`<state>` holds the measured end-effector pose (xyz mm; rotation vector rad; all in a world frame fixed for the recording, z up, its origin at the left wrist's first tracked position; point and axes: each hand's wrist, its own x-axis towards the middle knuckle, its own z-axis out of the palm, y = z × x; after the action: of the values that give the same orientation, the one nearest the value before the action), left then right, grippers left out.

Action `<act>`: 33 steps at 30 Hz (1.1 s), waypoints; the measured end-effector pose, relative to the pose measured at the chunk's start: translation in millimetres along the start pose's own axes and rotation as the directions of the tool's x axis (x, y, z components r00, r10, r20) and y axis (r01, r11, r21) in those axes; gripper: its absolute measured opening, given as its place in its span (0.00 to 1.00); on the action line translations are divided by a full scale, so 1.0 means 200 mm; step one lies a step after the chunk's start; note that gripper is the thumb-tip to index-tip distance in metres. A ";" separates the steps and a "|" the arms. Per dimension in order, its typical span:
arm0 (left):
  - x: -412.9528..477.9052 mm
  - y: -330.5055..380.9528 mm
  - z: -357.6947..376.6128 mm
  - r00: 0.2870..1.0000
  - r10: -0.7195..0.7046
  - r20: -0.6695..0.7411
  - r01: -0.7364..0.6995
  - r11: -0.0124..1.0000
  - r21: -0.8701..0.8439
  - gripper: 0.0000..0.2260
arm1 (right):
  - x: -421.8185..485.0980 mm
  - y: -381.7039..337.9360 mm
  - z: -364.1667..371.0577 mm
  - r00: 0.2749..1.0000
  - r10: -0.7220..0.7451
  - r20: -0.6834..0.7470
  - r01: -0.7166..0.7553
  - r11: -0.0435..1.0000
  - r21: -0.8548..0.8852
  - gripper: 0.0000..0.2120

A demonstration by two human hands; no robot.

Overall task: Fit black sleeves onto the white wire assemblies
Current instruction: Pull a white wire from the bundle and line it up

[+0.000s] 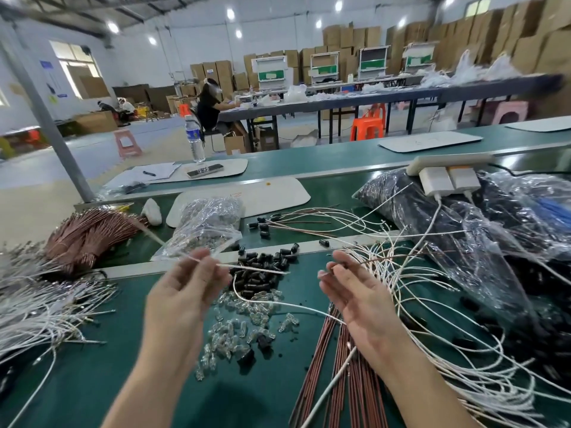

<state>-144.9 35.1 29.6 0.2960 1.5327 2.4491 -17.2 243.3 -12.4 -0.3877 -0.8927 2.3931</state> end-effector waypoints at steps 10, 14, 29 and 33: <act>-0.09 -0.29 0.09 0.999 -0.017 -0.047 0.015 0.998 -0.056 0.11 | -0.02 0.07 0.05 0.995 0.070 0.073 -0.068 0.997 -0.037 0.20; -0.09 -0.29 0.08 0.996 0.078 -0.049 -0.076 0.996 0.046 0.09 | -0.01 0.07 0.04 0.996 0.066 0.053 -0.064 0.997 -0.035 0.17; -0.10 -0.28 0.08 0.993 0.115 -0.018 -0.114 0.992 0.054 0.10 | -0.01 0.10 0.04 0.993 0.106 0.049 -0.091 0.964 -0.250 0.10; -0.12 -0.28 0.09 0.996 0.086 0.035 -0.088 0.993 0.076 0.10 | -0.01 0.09 0.04 0.989 0.136 0.062 -0.118 0.965 -0.233 0.15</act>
<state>-111.6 68.0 -14.7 0.4223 1.6373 2.4406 -27.1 226.3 -18.9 -0.4541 -1.2192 2.4418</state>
